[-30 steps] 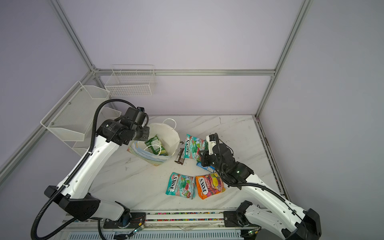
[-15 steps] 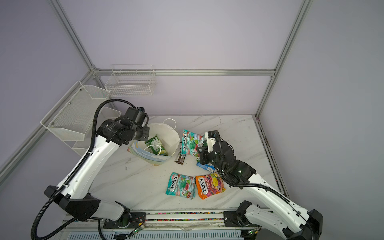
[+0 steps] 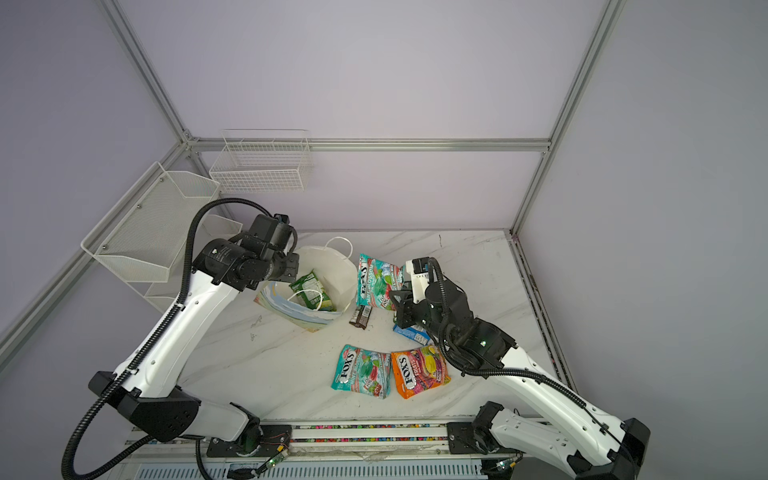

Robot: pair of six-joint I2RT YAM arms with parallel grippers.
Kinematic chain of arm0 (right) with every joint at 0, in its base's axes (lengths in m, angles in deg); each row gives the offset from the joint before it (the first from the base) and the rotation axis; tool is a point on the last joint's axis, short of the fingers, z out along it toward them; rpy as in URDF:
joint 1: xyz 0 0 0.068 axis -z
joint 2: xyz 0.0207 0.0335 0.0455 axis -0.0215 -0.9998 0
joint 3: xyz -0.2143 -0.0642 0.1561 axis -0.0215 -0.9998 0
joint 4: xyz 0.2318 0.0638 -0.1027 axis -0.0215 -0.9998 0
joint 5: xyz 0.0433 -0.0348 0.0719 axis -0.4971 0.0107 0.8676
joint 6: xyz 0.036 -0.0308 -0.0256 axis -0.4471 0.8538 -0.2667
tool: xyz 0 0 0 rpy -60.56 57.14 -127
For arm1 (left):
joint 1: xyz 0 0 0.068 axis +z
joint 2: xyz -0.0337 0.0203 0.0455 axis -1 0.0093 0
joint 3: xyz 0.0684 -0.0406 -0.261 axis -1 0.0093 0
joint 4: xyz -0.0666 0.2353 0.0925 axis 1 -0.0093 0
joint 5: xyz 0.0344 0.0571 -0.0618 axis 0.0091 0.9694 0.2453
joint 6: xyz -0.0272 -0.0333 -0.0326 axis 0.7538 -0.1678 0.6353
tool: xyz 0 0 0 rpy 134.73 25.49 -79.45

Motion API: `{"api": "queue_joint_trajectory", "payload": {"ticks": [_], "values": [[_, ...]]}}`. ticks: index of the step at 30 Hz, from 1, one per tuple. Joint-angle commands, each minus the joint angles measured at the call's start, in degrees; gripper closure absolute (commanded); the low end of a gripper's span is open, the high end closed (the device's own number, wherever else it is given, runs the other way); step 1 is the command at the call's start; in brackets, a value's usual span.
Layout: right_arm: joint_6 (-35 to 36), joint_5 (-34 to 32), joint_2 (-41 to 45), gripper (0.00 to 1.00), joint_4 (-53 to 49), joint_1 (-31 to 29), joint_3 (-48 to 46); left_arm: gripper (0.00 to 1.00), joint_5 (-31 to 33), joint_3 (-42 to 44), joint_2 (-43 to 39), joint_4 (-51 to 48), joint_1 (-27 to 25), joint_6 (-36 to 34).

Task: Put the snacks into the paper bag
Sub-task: 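Carry the teal packet with the right gripper toward the bag's opening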

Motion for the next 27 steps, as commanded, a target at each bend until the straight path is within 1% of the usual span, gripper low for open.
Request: {"api": "queue_joint_trajectory", "payload": {"ticks": [1, 18, 27], "values": [[0.9, -1.7, 0.3, 1.00, 2.5, -1.0, 2.4, 1.00, -0.5, 1.3, -3.6, 0.2, 0.0, 0.5], [1.6, -3.0, -1.1, 1.00, 3.9, -4.7, 4.9, 1.00, -0.8, 1.6, -3.9, 0.2, -0.1, 0.6], [3.5, -5.8, -3.4, 1.00, 4.1, -8.2, 6.8, 1.00, -0.8, 2.0, -3.9, 0.2, 0.0, 0.8]]}}
